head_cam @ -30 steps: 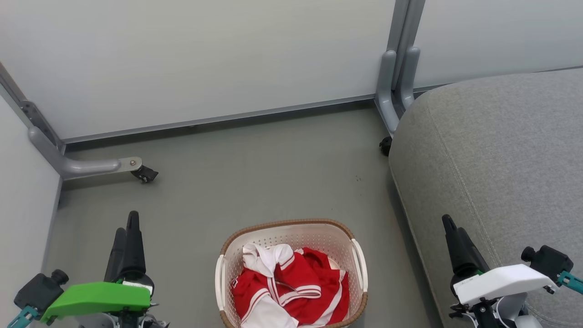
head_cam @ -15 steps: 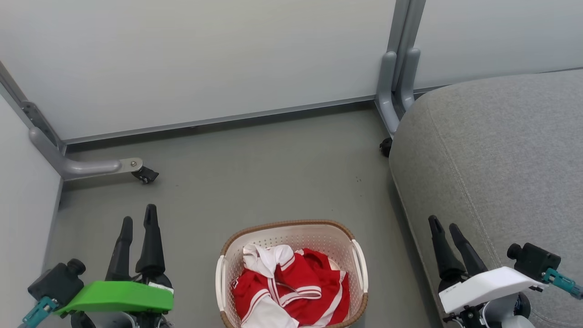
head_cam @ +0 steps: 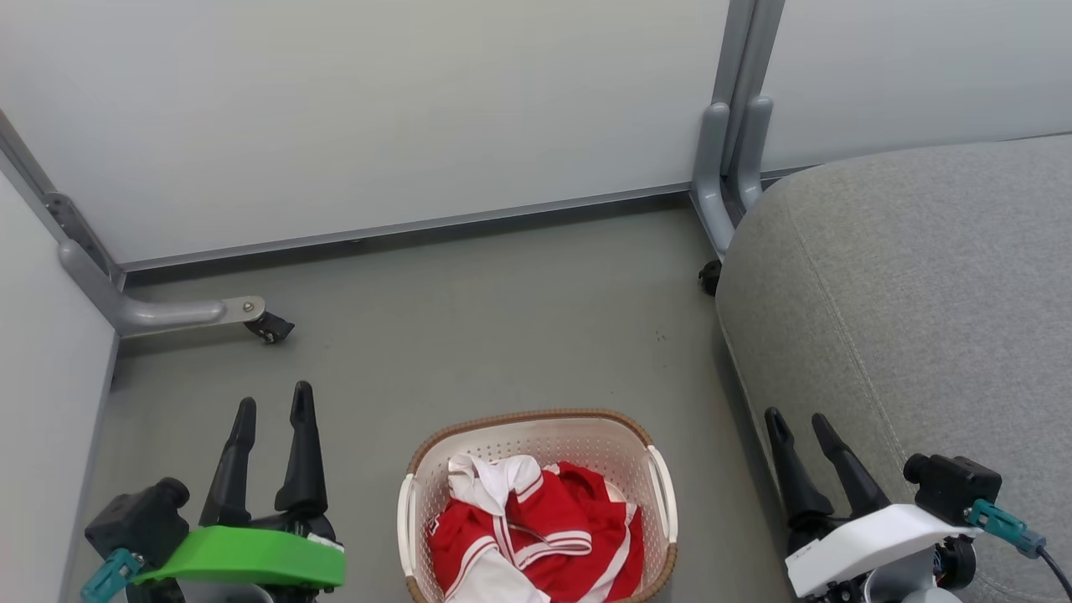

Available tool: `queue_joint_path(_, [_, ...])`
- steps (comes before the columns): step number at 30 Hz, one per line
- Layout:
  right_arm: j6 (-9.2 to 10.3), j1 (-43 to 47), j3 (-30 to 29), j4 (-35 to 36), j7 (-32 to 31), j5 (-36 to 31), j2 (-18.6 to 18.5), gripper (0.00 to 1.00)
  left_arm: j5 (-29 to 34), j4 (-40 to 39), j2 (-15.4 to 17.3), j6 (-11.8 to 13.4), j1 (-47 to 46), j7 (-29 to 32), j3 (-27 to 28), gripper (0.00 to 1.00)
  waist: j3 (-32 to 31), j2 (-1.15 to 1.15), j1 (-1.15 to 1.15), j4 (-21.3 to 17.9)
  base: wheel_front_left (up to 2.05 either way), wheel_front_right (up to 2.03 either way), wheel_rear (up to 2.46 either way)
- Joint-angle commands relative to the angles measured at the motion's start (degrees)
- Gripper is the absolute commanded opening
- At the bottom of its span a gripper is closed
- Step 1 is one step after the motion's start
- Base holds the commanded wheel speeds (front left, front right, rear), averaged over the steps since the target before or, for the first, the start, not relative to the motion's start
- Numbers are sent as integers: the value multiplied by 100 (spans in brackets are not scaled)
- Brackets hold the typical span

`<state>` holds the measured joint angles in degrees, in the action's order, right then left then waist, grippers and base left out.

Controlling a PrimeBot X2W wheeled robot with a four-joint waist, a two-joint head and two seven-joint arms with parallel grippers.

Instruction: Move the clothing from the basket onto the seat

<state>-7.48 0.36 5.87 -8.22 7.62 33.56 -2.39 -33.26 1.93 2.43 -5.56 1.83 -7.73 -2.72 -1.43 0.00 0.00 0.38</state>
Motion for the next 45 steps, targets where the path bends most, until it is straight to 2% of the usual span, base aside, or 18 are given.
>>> queue_joint_path(1, [-2,0,26,85,75,-177,-38,100,180,-56,43,-23,54,-61,-19,100,-8,0,0,-2,0,0,0])
queue_joint_path(11, [-2,86,120,126,219,-737,-43,100,834,-33,48,-67,145,-211,-111,100,-71,0,0,-17,0,0,0])
queue_joint_path(15, [-2,113,150,139,272,-947,-44,100,790,25,49,-9,205,-259,-70,100,-99,0,0,-22,0,0,0])
queue_joint_path(45, [-1,382,370,244,636,-2298,-59,100,2341,120,59,-94,471,-625,-290,100,-315,0,0,-37,0,0,0])
